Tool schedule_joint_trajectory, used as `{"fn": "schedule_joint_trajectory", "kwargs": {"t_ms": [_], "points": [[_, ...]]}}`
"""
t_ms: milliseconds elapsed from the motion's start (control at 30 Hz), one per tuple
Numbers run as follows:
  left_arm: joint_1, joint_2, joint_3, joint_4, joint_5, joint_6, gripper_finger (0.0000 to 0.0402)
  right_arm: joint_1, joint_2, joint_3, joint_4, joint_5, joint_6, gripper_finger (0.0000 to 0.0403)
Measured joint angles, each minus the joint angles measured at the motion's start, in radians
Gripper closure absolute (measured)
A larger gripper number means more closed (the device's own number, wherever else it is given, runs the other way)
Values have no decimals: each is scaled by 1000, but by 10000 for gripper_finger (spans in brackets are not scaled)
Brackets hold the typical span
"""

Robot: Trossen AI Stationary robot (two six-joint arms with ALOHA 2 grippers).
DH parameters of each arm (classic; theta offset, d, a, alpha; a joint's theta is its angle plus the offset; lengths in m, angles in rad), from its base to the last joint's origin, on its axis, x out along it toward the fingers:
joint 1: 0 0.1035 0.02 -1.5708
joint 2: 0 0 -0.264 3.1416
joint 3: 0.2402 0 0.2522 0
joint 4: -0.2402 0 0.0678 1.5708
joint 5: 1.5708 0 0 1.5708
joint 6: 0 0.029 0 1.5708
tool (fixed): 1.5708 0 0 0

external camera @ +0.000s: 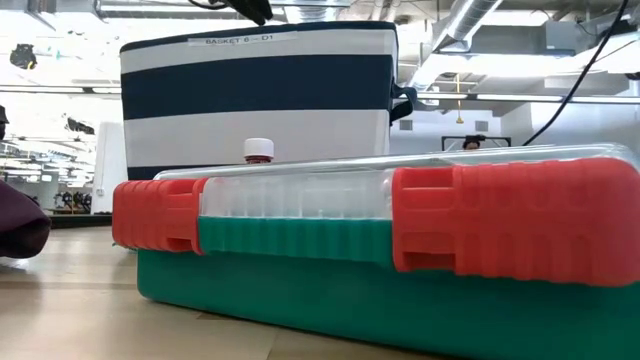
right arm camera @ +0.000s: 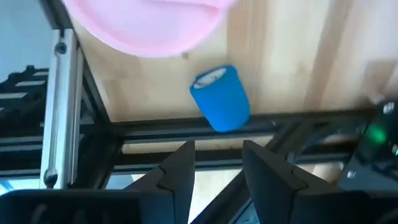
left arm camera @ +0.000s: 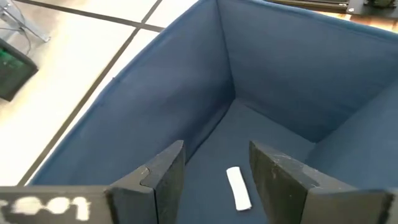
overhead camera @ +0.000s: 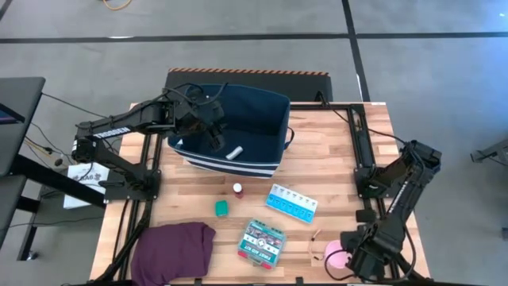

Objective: Pick & place medical supplies in basket/bin
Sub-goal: Put the blue bandage into the blue bin

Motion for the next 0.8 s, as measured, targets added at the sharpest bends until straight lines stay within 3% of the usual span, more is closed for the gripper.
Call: {"fn": "schedule_joint_trajectory", "kwargs": {"t_ms": [167,467,800], "points": [[0,0,0,-2,2,0,232,4,0,-6,55,1,-70,285],[0,0,0,-37,2,-8,232,32,0,-91,126,-5,192,268],[-1,0,0,-45,13,-71,232,19,0,-91,125,-4,65,205]]}}
